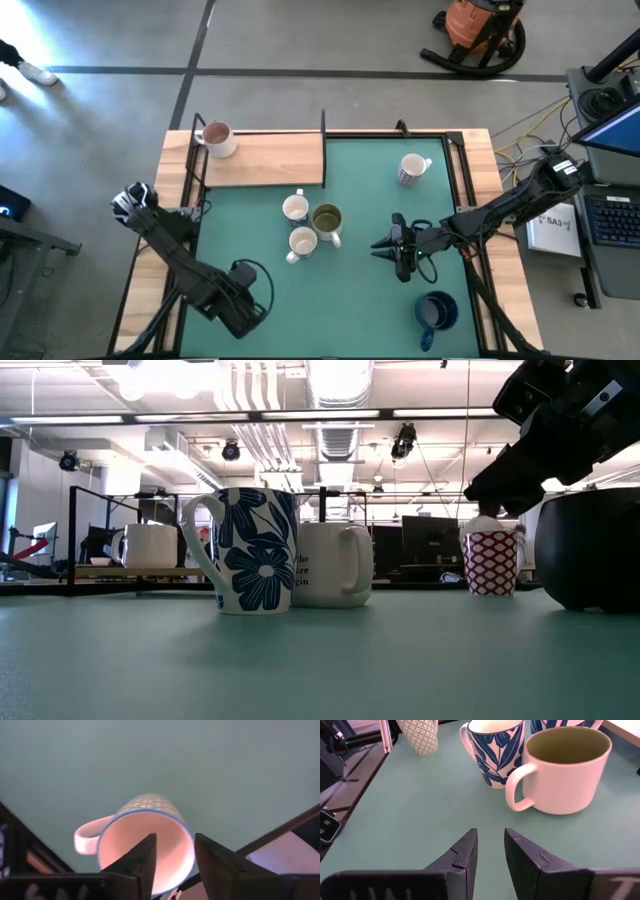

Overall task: Place coffee mugs
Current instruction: Put the green patterned mug on the shelf

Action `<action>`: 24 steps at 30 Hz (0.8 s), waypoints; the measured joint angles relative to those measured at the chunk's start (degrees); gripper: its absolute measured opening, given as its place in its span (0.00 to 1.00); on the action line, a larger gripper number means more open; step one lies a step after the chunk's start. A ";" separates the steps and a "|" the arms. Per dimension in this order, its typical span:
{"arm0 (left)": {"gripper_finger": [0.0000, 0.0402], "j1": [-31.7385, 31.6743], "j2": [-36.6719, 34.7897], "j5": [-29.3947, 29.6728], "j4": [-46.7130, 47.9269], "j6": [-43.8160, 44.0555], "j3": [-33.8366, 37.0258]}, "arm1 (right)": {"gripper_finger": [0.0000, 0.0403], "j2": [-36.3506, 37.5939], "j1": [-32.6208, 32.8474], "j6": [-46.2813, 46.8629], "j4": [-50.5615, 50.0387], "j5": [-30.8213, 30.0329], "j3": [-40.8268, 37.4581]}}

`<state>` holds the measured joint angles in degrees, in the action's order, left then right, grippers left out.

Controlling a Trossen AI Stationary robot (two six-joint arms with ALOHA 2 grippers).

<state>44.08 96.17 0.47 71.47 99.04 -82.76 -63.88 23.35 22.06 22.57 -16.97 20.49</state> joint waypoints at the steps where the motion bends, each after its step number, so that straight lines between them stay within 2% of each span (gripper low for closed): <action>1: 0.33 -0.20 0.19 -0.17 -0.83 -0.51 0.06 | 0.21 0.00 -0.01 0.00 0.00 0.00 0.00; 5: 0.39 -0.90 0.23 -0.58 -1.97 -2.11 0.08 | 0.21 0.00 -0.02 0.00 0.02 0.00 0.00; 9: 0.40 -0.99 0.48 -1.73 -3.14 -2.11 1.18 | 0.21 0.00 0.00 0.00 0.01 0.02 0.00; 13: 0.40 -1.18 0.84 -4.90 -7.66 -2.15 5.25 | 0.21 0.00 0.00 0.00 0.00 0.02 0.00; 17: 0.40 -1.73 0.61 -5.57 -12.45 -4.17 9.68 | 0.21 0.00 -0.02 0.00 0.00 0.00 0.00; 20: 0.35 -2.40 0.45 -5.63 -13.41 -6.84 11.25 | 0.21 0.00 -0.01 0.00 0.00 0.00 0.00; 24: 0.20 -3.07 0.23 -5.87 -12.90 -8.01 13.03 | 0.21 0.00 0.00 0.00 0.00 0.00 0.00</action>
<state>41.01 96.40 -5.41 58.57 91.03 -69.72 -63.88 23.35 22.06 22.57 -16.97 20.49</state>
